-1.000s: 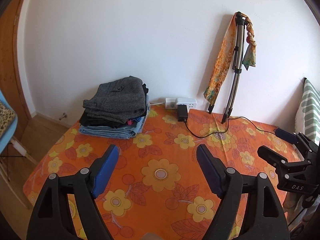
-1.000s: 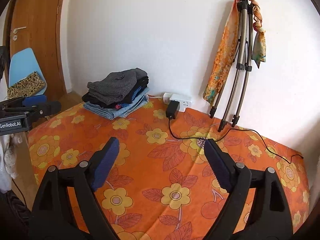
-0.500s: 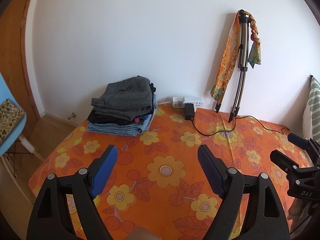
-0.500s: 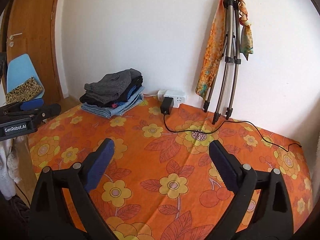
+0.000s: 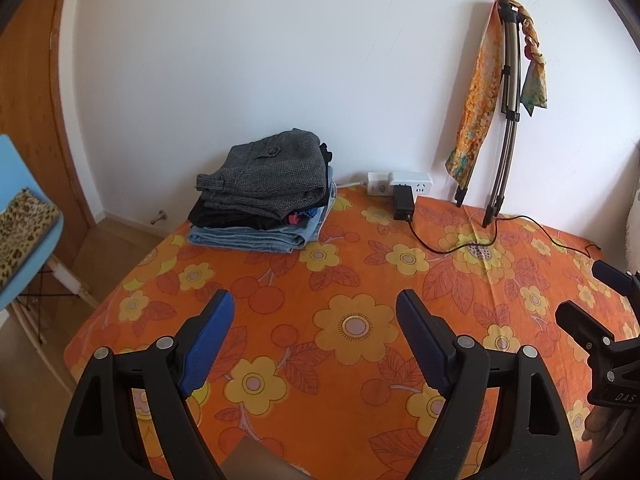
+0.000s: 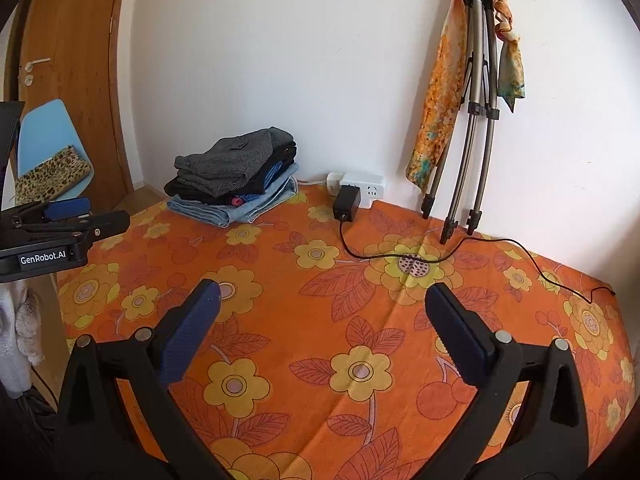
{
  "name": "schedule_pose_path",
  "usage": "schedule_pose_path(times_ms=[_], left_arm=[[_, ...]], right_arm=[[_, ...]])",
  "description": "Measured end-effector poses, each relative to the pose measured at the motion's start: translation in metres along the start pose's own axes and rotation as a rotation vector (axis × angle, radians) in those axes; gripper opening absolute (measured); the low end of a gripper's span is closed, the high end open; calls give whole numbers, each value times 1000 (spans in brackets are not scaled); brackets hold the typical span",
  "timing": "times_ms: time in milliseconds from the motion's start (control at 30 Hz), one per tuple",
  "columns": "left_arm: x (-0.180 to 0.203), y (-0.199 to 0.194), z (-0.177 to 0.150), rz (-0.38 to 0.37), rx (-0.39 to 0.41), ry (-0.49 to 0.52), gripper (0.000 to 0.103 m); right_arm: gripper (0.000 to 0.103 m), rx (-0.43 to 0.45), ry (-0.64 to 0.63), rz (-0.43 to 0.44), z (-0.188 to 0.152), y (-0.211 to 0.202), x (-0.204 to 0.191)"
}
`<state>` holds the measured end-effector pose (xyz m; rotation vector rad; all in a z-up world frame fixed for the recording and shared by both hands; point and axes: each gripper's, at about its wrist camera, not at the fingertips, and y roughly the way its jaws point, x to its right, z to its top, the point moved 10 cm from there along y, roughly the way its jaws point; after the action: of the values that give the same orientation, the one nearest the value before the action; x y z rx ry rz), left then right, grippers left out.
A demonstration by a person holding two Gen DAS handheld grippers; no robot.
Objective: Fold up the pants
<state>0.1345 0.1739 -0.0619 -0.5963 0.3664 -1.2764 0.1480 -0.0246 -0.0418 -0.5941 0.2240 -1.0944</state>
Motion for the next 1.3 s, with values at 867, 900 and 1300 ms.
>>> schedule_pose_path(times_ms=[867,900,1300], left_arm=[[-13,1,2,41,14,4,89],[-13,1,2,42,13,4,89],[-13,1,0,57,7,19,89]], right_arm=[[103,-21,-27,-9,-7,12,-4],[103,-22,-27,-9,-8,12,-4],[103,-23,-25,-11,-8,13,-5]])
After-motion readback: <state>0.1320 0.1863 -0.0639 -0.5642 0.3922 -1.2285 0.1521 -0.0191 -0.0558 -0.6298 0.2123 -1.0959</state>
